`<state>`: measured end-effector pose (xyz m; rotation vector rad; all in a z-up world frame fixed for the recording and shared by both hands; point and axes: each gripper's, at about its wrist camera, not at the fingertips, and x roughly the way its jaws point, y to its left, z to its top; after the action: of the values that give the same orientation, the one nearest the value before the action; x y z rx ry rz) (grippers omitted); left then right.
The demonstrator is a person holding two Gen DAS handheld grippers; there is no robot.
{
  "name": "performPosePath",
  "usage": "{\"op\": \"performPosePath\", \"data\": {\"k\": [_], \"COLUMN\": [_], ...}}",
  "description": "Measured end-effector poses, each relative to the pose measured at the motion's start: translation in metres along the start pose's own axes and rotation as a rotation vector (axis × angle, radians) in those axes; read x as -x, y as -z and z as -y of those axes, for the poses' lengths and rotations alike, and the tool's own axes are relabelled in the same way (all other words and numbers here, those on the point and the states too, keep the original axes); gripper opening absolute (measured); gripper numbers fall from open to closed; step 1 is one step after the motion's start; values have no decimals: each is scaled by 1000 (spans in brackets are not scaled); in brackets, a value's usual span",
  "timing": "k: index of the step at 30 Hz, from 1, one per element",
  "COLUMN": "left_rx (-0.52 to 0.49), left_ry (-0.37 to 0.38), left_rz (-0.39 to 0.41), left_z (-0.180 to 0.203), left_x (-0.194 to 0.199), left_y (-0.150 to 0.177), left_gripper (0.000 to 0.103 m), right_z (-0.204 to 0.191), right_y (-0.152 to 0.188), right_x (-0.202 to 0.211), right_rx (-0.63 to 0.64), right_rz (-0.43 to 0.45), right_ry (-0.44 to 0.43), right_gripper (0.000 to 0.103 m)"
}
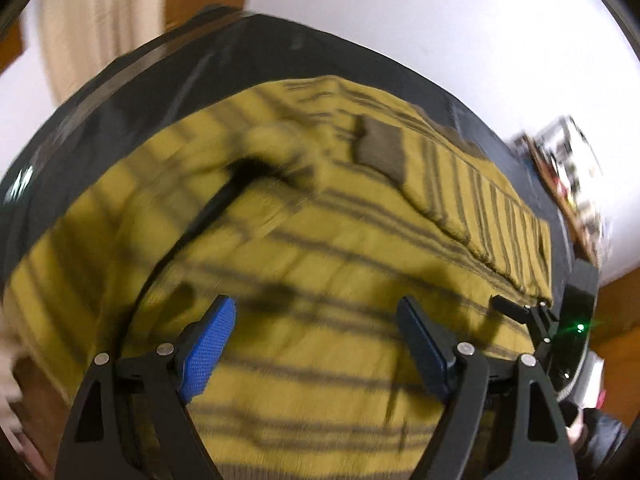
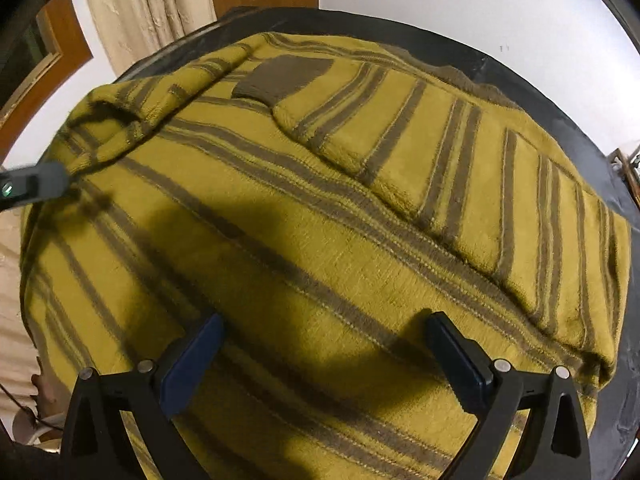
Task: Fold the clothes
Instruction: 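Grasp the brown ribbed hem with the left gripper and lift it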
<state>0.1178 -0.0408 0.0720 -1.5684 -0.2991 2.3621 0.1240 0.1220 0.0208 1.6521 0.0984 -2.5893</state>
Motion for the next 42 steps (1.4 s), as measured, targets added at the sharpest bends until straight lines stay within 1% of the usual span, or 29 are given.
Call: {"op": "performPosePath", "data": {"k": [5,9,12,15,18,20,23,26,30,34,36,38,39,40,41,42], "left_rx": [150,228,362,534,684,780,929,1059,1181,1270,1294,1296,1293,1290,1284,1275], "left_ry": [20,5,37,76,147,223,341,438,551,595,609,619,624,633,638,637], "left_rz": [17,39,54,70,101,124,162,201,258,308,323,333,336,341,347,351], "left_z": [-31,-58,-93,-133,-169,-190,-216,-238,-256,-269,-273,-280,-283,-286,-287,-288], "left_x": [12,31,39,46,47,43,31,15,-6,-25,-31,-33,-33,-33,-32,-30], "left_y": [28,54,71,90,106,117,133,146,153,156,157,157,157,157,154,152], "left_gripper": [85,85,85,85,85,85,85,85,85,85,80,65,62,57,53,47], "right_z": [0,2,2,1,-2,-2,-2,-3,-3,-2,-2,-2,-2,-2,-1,-1], "right_y": [1,1,1,2,3,0,6,7,4,1,1,0,-1,-1,-1,-1], "right_x": [0,2,2,2,-2,-4,-1,-1,-2,-4,-4,-5,-5,-5,-5,-6], "right_rx": [16,32,48,42,37,35,27,19,11,3,1,1,1,0,1,1], "right_rz": [35,42,51,54,51,49,48,34,10,-3,-9,-14,-15,-15,-15,-13], "right_ry": [-5,-13,-21,-15,-10,-8,-4,1,6,12,13,14,13,13,13,12], "right_gripper": [103,103,103,103,103,103,103,103,103,103,103,103,103,103,103,103]}}
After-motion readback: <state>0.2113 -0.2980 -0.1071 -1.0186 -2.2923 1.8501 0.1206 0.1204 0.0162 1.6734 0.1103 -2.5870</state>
